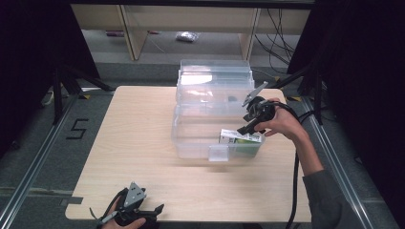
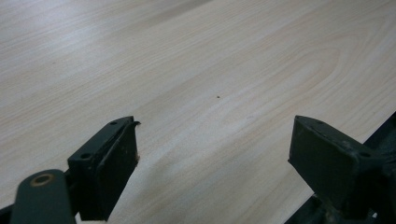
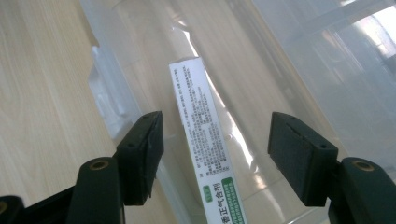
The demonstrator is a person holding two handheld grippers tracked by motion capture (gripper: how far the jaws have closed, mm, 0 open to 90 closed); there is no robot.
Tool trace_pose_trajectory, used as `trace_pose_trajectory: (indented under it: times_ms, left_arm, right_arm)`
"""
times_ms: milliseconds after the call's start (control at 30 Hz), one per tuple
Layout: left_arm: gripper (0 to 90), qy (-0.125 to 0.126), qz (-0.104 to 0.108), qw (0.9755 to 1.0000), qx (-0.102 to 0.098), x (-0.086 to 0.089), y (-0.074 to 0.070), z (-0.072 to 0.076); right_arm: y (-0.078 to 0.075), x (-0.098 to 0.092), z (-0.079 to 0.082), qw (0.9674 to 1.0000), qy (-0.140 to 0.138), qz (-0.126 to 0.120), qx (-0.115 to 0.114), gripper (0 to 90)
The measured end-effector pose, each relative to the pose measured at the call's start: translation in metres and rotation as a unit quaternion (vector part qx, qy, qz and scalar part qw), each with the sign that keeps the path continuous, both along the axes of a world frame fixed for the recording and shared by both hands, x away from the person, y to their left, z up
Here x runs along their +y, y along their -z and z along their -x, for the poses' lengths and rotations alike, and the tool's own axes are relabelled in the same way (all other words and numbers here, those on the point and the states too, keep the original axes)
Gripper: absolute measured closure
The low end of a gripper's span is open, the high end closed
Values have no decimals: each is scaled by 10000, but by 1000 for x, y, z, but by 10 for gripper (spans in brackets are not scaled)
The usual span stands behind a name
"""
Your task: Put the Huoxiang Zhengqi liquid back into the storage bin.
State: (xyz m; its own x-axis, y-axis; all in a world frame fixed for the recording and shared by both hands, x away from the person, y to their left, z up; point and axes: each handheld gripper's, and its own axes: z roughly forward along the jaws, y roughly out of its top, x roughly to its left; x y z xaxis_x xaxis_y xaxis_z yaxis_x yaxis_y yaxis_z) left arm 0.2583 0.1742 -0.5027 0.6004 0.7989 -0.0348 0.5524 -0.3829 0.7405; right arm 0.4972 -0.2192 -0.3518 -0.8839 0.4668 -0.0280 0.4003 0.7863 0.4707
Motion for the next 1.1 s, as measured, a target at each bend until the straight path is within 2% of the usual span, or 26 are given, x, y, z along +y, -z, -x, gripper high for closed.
trace_pose_trajectory:
  times_ms: [33,167,367,467,500,567,633,667,733,767,800,833,900,933,967,1000,1033,1067,1100]
  left_arm:
    - [149,5,-1,10000,0,0,0,0]
    - [149,48,9,10000,23,0,0,0]
    - [149,81,-38,10000,36,1,-1,0]
    - [149,38,25,10000,27,0,0,0]
    - [149,39,23,10000,25,0,0,0]
    - [149,38,22,10000,22,0,0,0]
    - [149,34,27,10000,20,0,0,0]
    - [149,36,23,10000,20,0,0,0]
    - [149,30,31,10000,23,0,0,0]
    - [149,-2,86,10000,7,-1,0,0]
    - [149,-17,80,10000,-1,-1,1,0]
    - [148,-9,89,10000,6,-1,1,0]
    - [149,-12,84,10000,6,-1,1,0]
    - [149,-6,84,10000,1,-1,1,0]
    - [149,-1,94,10000,-13,-1,1,0]
    - [149,6,92,10000,-14,-1,1,0]
    - [149,-31,162,9999,-26,-2,1,0]
    - [149,-7,33,10000,-19,0,1,0]
    - [149,-9,105,9999,-20,-1,1,0]
  right_arm:
    - [0,0,2,9999,84,-26,65,364]
    - [3,-3,5,9998,174,-93,48,335]
    - [5,-7,12,9988,418,-255,-55,296]
    - [5,-7,16,9980,526,-335,30,286]
    - [5,-8,17,9980,514,-354,-68,282]
    - [6,-8,19,9976,515,-445,-104,274]
    - [5,-8,23,9964,686,-486,-49,265]
    - [6,-8,23,9964,586,-591,-181,255]
    - [6,-7,27,9954,722,-609,-182,247]
    - [7,-7,27,9952,700,-647,-223,246]
    - [9,-6,30,9935,817,-759,-225,244]
    - [8,-6,33,9935,866,-725,-135,244]
    - [11,-6,34,9932,796,-833,-182,244]
    - [11,-6,35,9935,809,-800,-105,244]
    - [11,-6,38,9921,998,-766,-13,242]
    - [12,-6,38,9924,979,-747,-85,238]
    - [15,-6,38,9925,859,-851,-181,232]
    - [14,-7,38,9928,875,-808,-112,231]
    - [13,-7,40,9923,971,-762,-100,231]
